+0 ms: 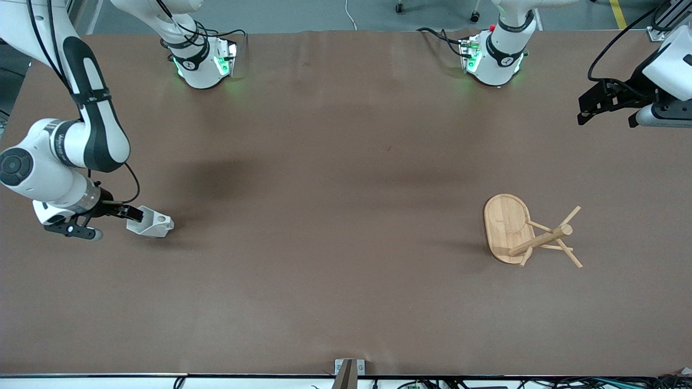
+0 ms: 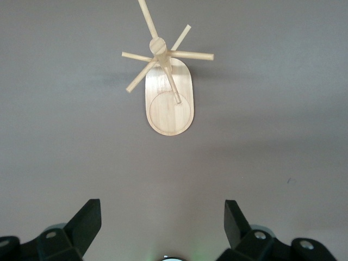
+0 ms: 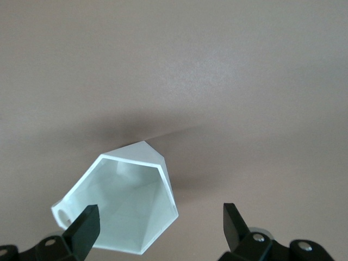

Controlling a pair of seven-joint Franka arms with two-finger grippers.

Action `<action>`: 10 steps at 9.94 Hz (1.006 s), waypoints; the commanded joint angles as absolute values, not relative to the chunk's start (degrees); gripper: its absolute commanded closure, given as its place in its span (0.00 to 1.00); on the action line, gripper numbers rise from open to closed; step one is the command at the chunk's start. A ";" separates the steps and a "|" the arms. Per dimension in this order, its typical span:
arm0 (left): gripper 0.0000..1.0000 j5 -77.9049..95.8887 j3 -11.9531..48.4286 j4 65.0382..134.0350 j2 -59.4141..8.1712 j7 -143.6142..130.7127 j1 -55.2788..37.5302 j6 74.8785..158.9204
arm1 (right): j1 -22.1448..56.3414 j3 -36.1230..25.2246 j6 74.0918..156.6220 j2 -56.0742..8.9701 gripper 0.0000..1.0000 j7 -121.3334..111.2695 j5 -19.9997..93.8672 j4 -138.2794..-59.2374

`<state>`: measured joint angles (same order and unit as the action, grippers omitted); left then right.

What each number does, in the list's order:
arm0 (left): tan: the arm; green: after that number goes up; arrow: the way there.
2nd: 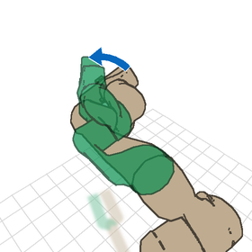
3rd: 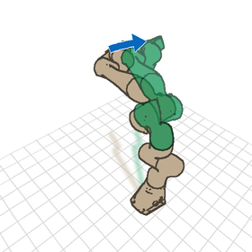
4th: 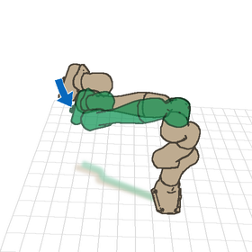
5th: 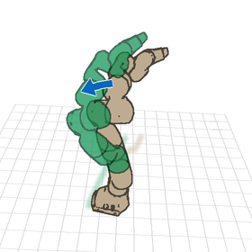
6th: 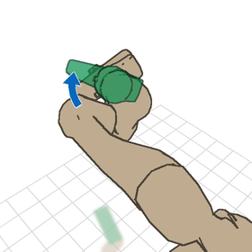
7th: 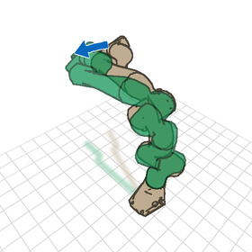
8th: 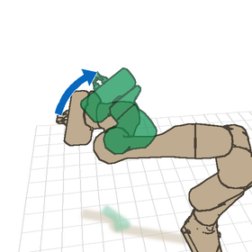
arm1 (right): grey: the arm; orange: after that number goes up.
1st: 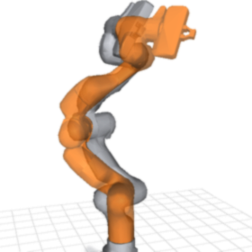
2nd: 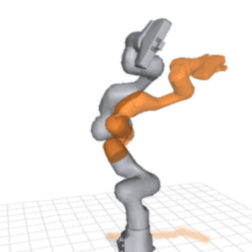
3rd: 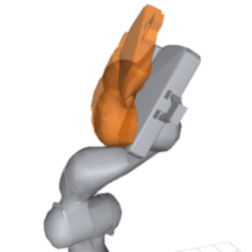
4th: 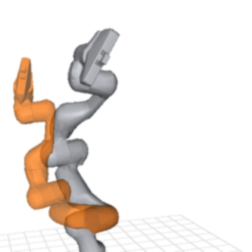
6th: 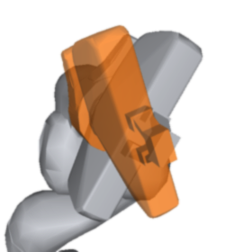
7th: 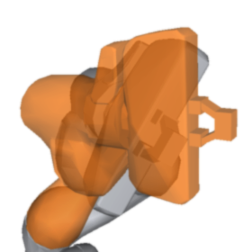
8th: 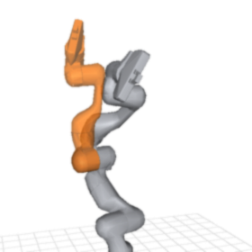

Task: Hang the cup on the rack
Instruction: 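Reach the right gripper to the white cup and grasp it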

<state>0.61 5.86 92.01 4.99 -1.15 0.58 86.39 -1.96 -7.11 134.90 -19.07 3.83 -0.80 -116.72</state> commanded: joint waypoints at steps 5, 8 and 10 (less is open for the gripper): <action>0.00 -0.44 6.06 92.46 4.13 0.00 0.44 83.94 | -3.16 -6.15 137.81 -22.85 0.39 2.72 0.53 -117.42; 0.00 -0.35 6.06 91.76 3.78 -0.26 0.27 84.11 | -3.25 -6.15 137.55 -23.11 0.72 2.38 3.33 -117.51; 0.00 -0.18 6.59 90.70 2.46 -0.18 -0.52 84.11 | -3.34 -6.15 137.46 -23.55 0.94 2.29 5.44 -117.25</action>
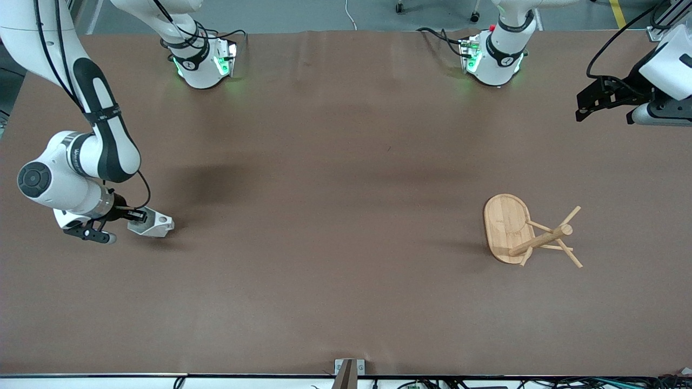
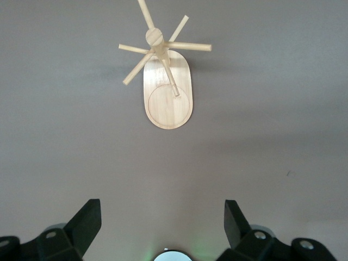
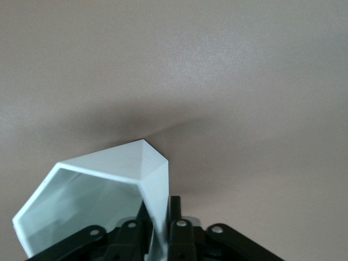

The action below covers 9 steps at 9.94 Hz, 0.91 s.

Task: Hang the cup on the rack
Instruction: 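Reach the right gripper to the white cup and grasp it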

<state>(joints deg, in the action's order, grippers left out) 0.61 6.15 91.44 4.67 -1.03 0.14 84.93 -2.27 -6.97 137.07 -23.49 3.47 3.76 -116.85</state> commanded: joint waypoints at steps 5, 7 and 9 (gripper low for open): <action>0.00 3.41 11.33 89.82 2.37 0.00 -1.14 84.63 | -2.21 -6.15 119.33 -23.47 0.99 -14.47 5.63 -103.58; 0.00 4.74 14.31 88.51 1.59 -0.09 -2.45 85.51 | -0.01 -4.93 112.18 -23.03 0.99 -17.84 5.71 -99.50; 0.00 4.75 17.13 88.42 0.71 -0.09 -5.78 88.05 | -0.17 -0.64 103.84 -22.24 0.99 -19.07 12.42 -97.91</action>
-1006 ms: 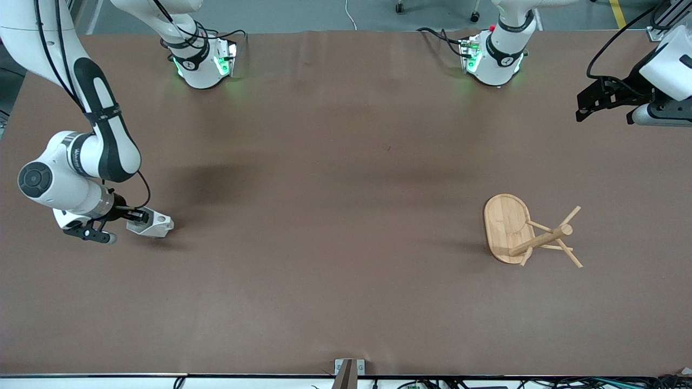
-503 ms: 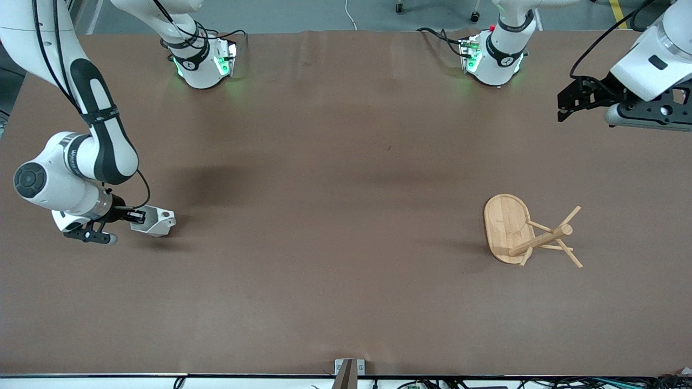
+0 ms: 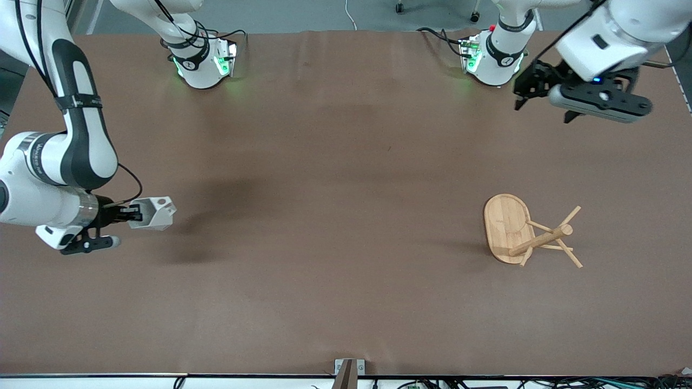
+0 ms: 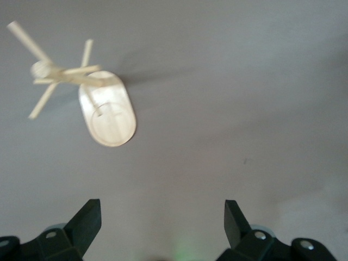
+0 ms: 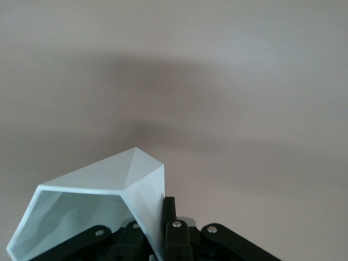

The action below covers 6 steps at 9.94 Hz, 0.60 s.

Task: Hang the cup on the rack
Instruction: 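Lift the cup with the right gripper while the left gripper reaches it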

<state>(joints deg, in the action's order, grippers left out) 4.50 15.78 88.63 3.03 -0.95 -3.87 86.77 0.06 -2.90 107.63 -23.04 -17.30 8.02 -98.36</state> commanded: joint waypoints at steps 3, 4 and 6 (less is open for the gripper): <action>0.00 7.27 19.77 88.59 -2.71 0.44 -12.72 95.33 | 2.44 0.00 97.04 -22.15 0.99 -23.64 37.02 -99.31; 0.00 8.60 20.47 88.85 -4.29 2.61 -14.75 98.75 | 4.38 0.09 96.34 -22.15 0.99 -23.29 43.27 -99.75; 0.07 10.18 21.00 89.03 -6.76 9.63 -16.87 104.31 | 8.07 0.26 93.87 -22.06 0.99 -22.85 56.37 -102.02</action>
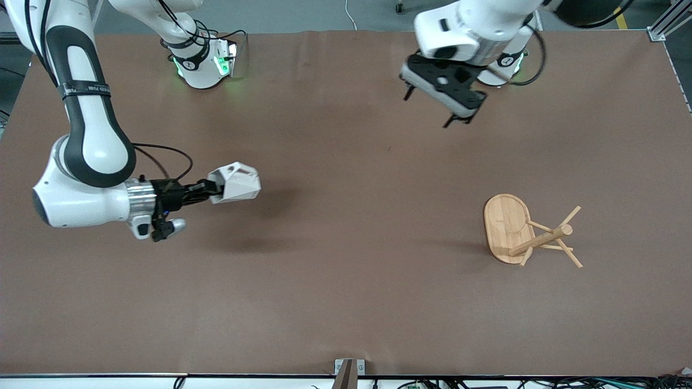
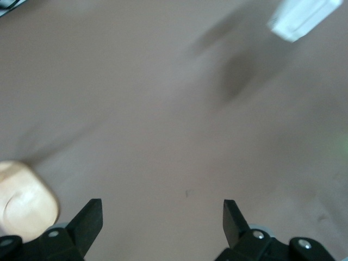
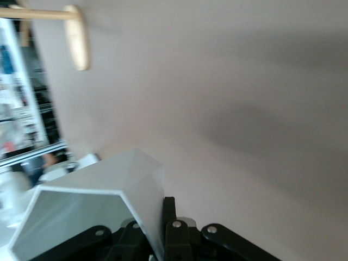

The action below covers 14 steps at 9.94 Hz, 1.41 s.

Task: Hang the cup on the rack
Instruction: 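Lift the cup with the right gripper while the left gripper reaches it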

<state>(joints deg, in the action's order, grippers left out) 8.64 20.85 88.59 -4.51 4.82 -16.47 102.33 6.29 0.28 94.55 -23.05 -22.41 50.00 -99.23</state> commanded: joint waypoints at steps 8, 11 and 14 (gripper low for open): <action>0.10 16.61 21.80 94.12 -9.32 12.92 -23.81 120.84 | 15.64 6.42 93.87 -23.03 0.99 -18.46 83.38 -105.38; 0.10 16.61 21.80 96.93 -9.14 13.01 -24.52 121.73 | 16.00 7.64 93.87 -22.77 0.99 -18.46 85.07 -106.78; 0.09 16.44 21.71 97.03 -10.01 13.71 -24.70 122.08 | 15.91 8.08 93.78 -22.41 0.99 -18.37 86.04 -107.75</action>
